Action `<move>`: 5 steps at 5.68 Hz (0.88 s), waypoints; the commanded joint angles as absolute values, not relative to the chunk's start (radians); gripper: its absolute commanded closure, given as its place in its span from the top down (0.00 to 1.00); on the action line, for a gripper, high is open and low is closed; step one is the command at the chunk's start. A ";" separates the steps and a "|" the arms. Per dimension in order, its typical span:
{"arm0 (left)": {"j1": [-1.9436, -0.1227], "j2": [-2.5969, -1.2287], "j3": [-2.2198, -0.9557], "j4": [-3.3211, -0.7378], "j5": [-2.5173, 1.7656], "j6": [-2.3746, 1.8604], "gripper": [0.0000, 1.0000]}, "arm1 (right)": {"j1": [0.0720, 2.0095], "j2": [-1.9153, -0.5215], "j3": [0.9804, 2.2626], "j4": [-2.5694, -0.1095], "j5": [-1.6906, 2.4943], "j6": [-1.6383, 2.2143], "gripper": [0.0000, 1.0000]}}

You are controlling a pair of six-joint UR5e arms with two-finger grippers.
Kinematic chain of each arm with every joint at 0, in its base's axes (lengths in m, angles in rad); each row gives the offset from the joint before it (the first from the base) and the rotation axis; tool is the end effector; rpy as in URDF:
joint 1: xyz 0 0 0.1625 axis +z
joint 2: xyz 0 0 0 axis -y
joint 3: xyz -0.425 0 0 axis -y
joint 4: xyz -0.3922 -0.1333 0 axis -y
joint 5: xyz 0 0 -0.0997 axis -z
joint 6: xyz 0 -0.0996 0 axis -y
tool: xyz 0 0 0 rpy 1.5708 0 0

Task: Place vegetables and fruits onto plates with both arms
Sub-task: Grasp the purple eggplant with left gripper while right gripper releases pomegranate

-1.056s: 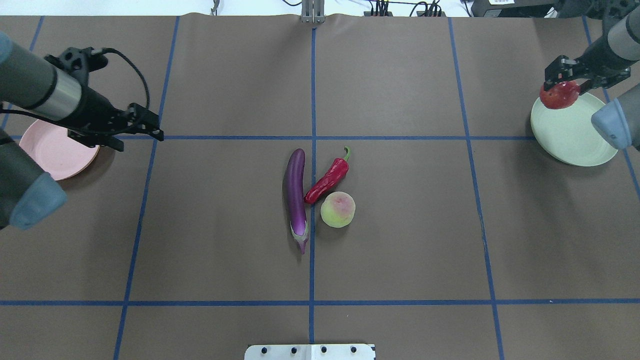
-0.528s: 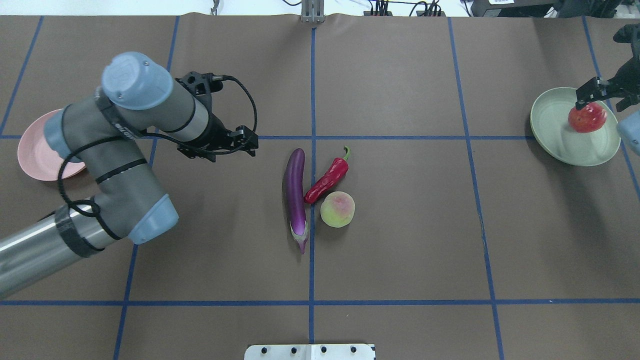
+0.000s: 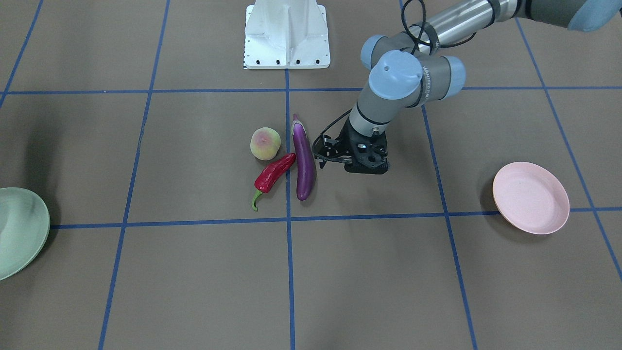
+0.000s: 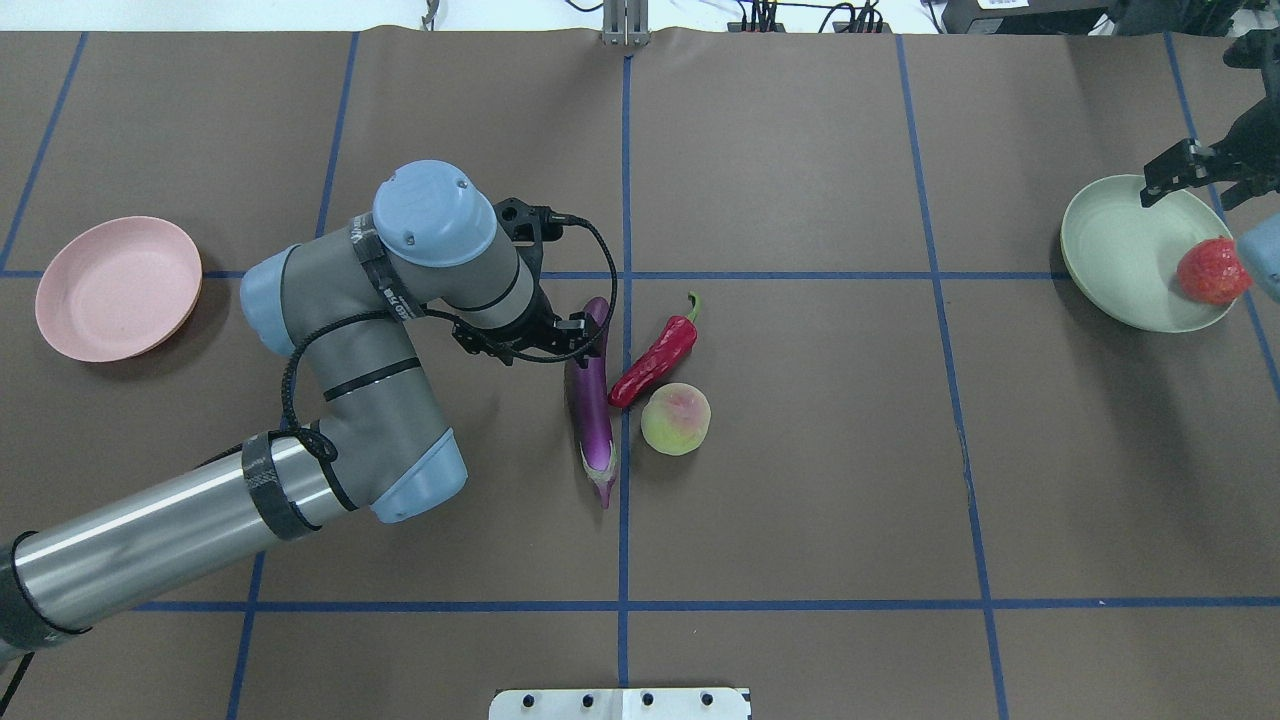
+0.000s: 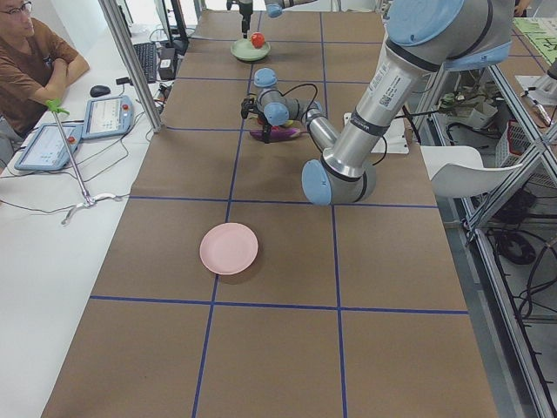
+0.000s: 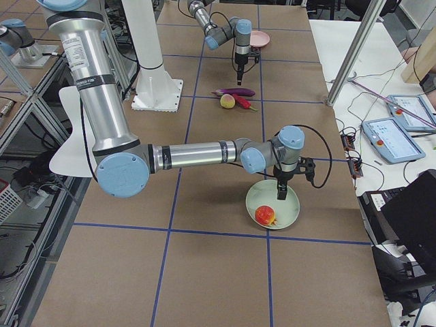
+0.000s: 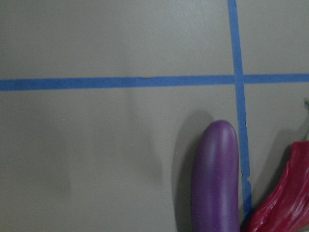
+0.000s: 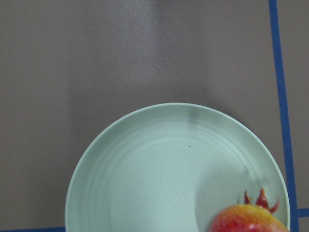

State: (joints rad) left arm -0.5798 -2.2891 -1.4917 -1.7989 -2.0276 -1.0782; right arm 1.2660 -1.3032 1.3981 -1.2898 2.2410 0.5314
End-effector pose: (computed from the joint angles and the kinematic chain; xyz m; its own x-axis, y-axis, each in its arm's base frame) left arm 0.5593 -0.4731 0.2303 0.5763 0.1299 -0.8069 -0.0706 0.9915 0.1092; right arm -0.1192 -0.6169 0.5712 0.7269 0.0594 0.6841 -0.1035 0.9943 0.0237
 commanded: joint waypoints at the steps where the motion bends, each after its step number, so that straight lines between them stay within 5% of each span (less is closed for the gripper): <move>1: -0.545 -2.321 -1.483 -1.761 -2.037 -1.034 0.93 | 1.259 -1.299 1.407 -1.290 2.276 0.551 1.00; 5: -0.511 -2.376 -1.392 -1.753 -2.036 -1.086 0.86 | 1.253 -1.301 1.407 -1.290 2.289 0.552 1.00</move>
